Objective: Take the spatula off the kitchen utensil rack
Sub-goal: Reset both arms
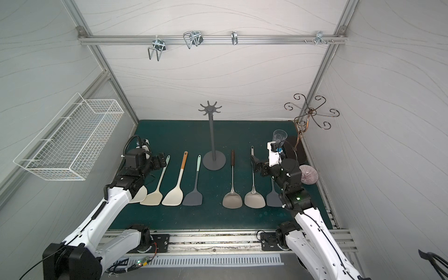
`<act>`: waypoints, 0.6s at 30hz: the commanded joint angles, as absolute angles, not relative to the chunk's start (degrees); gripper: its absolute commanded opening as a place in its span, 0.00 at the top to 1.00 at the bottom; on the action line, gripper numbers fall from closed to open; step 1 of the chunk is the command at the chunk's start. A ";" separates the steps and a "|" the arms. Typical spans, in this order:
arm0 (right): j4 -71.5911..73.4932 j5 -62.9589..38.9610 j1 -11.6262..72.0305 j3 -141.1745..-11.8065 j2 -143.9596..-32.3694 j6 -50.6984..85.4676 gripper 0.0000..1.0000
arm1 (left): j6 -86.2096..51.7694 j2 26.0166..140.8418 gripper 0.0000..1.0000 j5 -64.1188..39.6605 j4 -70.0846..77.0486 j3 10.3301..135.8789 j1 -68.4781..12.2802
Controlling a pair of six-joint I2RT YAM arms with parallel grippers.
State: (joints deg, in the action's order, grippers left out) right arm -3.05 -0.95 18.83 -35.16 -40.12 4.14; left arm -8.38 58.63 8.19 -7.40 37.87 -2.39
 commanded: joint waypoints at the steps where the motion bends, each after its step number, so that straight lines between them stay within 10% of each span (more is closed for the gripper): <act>1: 6.09 0.76 16.77 -32.42 -41.55 3.90 0.01 | -5.92 60.99 0.00 1.52 3.43 33.94 1.32; 18: 30.98 8.91 9.21 -17.77 -51.95 3.04 0.01 | 2.01 66.91 0.00 -4.36 29.85 21.60 5.27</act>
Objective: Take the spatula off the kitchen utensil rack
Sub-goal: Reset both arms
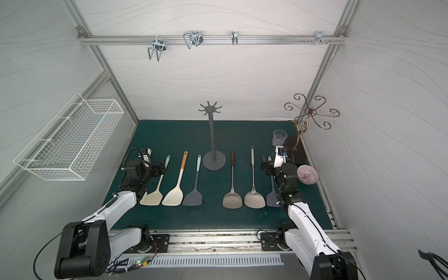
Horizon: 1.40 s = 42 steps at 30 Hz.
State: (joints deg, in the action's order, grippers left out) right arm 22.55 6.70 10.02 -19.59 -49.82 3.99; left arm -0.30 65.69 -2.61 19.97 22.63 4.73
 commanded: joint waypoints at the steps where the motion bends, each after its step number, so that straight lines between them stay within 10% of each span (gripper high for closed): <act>1: 33.00 8.78 9.04 -17.07 -53.46 2.71 0.01 | 2.11 67.50 0.00 -4.65 30.73 21.58 5.27; 42: 61.40 -0.14 6.24 -16.86 -89.67 -3.08 0.01 | -1.21 88.16 0.00 -7.95 53.50 20.43 5.31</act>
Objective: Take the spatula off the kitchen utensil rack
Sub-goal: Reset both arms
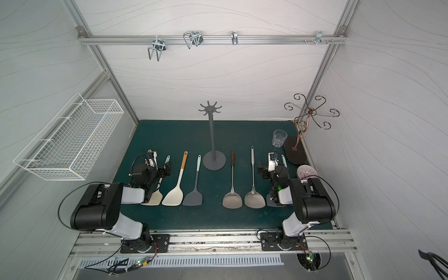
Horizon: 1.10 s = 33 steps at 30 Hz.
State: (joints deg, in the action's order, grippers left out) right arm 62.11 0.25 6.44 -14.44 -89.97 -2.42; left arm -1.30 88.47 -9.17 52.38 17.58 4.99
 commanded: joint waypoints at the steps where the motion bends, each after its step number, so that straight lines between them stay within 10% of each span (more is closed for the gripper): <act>1: 60.32 -0.43 6.24 -17.72 -89.98 -3.03 0.01 | -1.35 88.47 0.00 -7.37 50.80 22.14 5.20; 33: 45.77 -4.27 3.36 -25.84 -90.57 -0.50 0.01 | -0.46 88.85 0.00 -2.81 47.72 24.13 3.25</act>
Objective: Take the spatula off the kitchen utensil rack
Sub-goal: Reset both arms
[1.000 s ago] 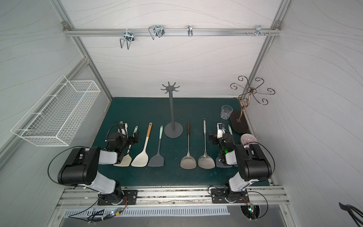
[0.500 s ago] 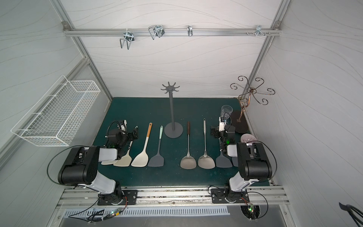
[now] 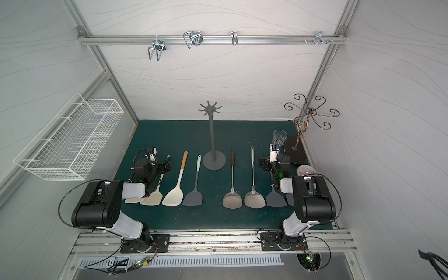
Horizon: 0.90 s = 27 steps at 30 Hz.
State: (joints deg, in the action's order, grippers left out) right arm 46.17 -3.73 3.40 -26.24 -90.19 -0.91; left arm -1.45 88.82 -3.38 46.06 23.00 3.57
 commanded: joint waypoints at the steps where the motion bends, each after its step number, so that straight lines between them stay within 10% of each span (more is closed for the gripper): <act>1: 45.78 -4.28 3.43 -25.84 -90.57 -0.59 0.01 | -0.51 88.78 0.00 -2.82 47.77 24.11 3.25; 27: 45.59 -4.25 3.44 -25.88 -90.62 -0.57 0.01 | -0.34 88.64 0.00 -1.58 47.99 23.90 2.55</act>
State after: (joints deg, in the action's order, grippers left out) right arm 46.15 -3.73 3.40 -26.24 -90.19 -0.91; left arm -1.30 88.82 -2.48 46.04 23.00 2.94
